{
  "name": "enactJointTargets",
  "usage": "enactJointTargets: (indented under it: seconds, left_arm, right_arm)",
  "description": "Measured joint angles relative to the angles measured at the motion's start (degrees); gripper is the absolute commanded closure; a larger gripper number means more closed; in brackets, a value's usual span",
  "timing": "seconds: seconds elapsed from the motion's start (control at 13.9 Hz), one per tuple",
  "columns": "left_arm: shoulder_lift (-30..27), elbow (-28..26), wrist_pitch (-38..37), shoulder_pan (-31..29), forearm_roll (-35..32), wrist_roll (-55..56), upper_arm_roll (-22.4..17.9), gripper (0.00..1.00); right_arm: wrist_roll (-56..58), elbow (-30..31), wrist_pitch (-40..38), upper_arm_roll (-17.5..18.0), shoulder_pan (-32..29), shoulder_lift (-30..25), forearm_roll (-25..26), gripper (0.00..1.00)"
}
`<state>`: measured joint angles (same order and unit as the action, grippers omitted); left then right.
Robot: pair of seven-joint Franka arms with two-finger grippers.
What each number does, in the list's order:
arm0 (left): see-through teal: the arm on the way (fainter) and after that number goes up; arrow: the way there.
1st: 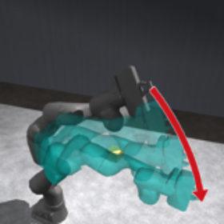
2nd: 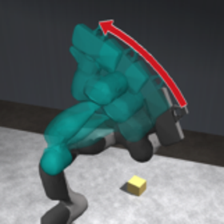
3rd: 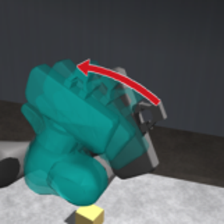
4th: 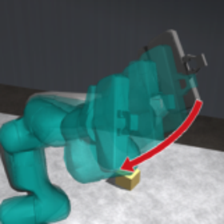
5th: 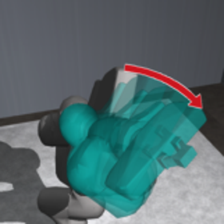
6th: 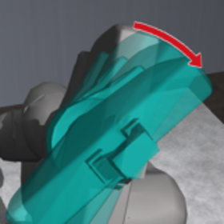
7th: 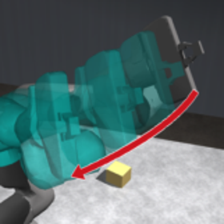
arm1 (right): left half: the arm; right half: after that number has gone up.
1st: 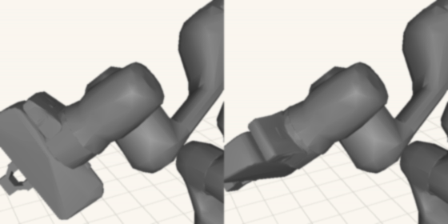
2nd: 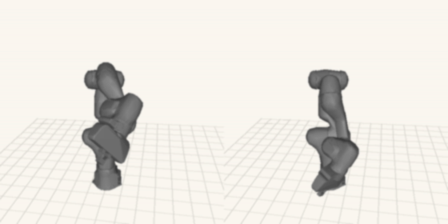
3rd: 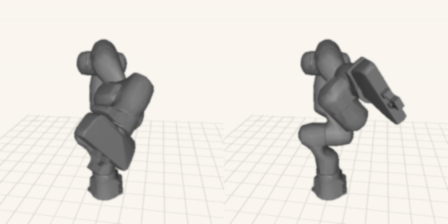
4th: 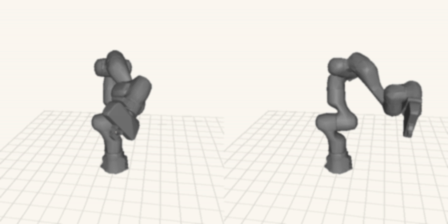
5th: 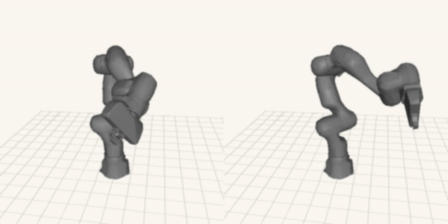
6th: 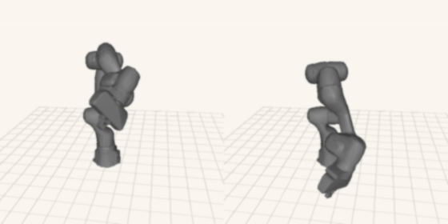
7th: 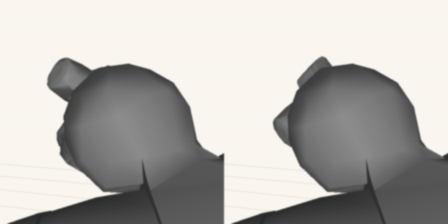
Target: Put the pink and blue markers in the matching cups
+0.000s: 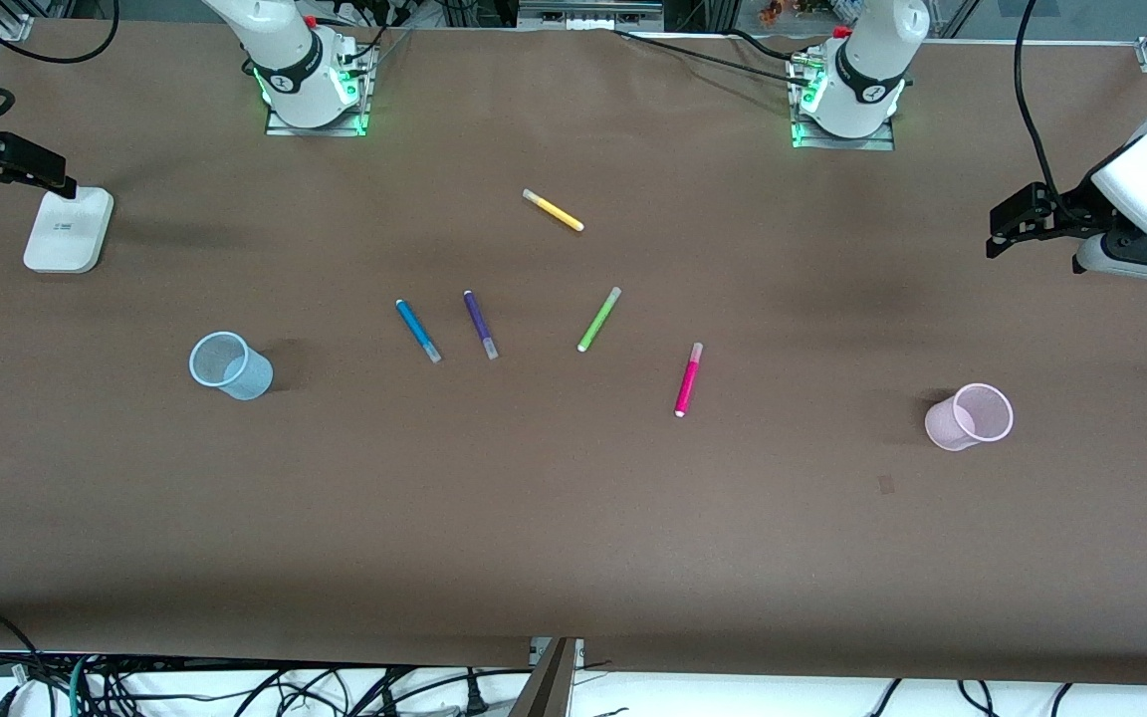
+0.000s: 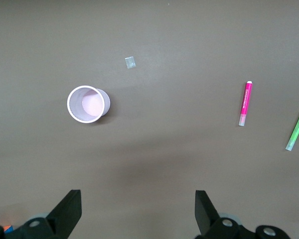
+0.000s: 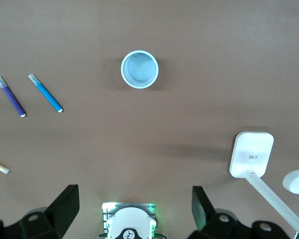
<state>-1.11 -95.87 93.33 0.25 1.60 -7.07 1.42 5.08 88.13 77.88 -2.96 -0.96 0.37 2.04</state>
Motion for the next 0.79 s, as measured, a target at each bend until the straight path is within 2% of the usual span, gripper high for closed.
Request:
enactJointTargets:
  seconds: [0.79]
  left_arm:
    - [0.0, 0.0, 0.0, 0.0, 0.0, 0.0, 0.0, 0.00]
  right_arm:
    - [0.0, 0.0, 0.2, -0.1, -0.3, 0.7, 0.0, 0.00]
